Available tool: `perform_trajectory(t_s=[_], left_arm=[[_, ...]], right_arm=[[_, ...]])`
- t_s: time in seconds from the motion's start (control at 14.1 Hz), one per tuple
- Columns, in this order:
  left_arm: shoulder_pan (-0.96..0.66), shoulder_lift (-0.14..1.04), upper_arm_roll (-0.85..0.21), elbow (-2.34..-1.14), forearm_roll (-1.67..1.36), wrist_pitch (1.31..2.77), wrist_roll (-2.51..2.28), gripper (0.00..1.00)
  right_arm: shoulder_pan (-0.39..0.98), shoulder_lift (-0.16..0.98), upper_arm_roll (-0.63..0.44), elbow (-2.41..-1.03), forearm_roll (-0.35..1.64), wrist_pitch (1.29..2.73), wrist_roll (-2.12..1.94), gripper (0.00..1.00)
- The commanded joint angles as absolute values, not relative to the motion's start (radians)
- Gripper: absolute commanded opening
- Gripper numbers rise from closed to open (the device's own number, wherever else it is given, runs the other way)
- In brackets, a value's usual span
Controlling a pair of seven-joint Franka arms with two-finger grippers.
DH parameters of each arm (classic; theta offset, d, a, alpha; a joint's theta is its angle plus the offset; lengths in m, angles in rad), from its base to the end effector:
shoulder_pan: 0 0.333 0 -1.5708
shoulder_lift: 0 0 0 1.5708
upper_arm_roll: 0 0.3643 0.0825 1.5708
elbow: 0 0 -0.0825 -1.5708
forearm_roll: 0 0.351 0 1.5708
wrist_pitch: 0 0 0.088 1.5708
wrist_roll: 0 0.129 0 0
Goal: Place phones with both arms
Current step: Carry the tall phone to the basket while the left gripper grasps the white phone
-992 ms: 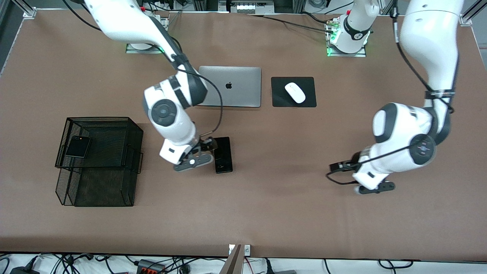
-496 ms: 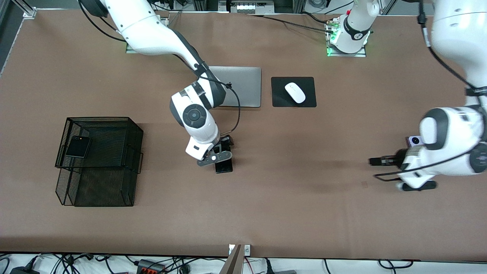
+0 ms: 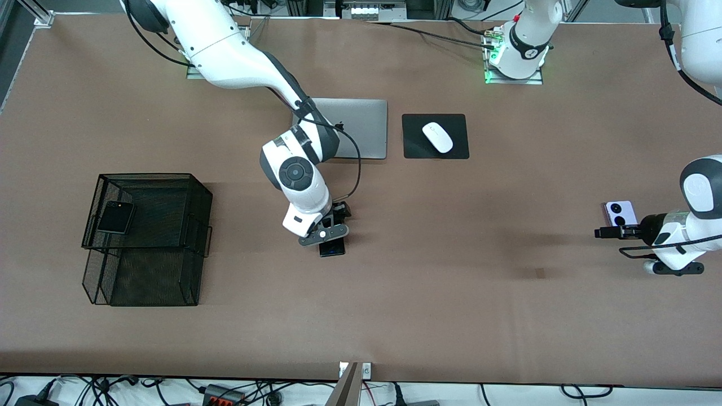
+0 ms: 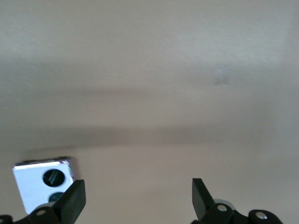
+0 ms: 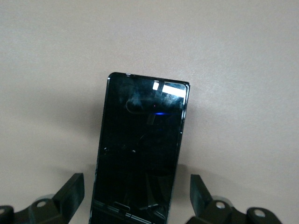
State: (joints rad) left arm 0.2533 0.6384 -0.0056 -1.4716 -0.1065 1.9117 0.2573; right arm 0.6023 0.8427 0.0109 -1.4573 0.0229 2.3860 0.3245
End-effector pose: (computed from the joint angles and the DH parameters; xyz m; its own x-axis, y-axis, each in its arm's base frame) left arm 0.6693 0.1599 0.3236 0.9855 0.0242 -0.1681 0.0485 -0.9887 0.1420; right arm 0.6078 0.4262 0.2206 0.9620 0.2630 0.0731 0.2669 -0.9624 -0.0512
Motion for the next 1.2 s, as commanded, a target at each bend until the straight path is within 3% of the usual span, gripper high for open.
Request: perform_trajectory(t_s=[0.0,0.21,0.57,0.85,0.92,1.13], left_arm=[[0.267,0.676,0.012,-1.526,-0.054,2.032,0.336,1.00],[0.290,0.667,0.015,-1.609,-0.051,2.149,0.339,1.00],[0.293,0.657,0.057,-1.614,-0.048,2.171,0.342,1.00],[0.313,0.630,0.058,-1.710,-0.034,2.233,0.356,1.00],[0.322,0.629,0.058,-1.723,-0.034,2.238,0.357,1.00],[0.325,0.626,0.075,-1.739,-0.034,2.247,0.377,1.00]], right_arm=[[0.614,0.877,0.003,-1.447,0.026,2.454,0.350,1.00],[0.614,0.887,0.003,-1.447,0.026,2.468,0.351,1.00],[0.614,0.891,0.002,-1.447,0.015,2.468,0.341,0.98],[0.617,0.888,0.002,-1.447,0.006,2.465,0.333,0.46],[0.615,0.884,0.000,-1.447,0.005,2.462,0.331,0.38],[0.611,0.862,-0.003,-1.447,0.008,2.454,0.333,0.36]])
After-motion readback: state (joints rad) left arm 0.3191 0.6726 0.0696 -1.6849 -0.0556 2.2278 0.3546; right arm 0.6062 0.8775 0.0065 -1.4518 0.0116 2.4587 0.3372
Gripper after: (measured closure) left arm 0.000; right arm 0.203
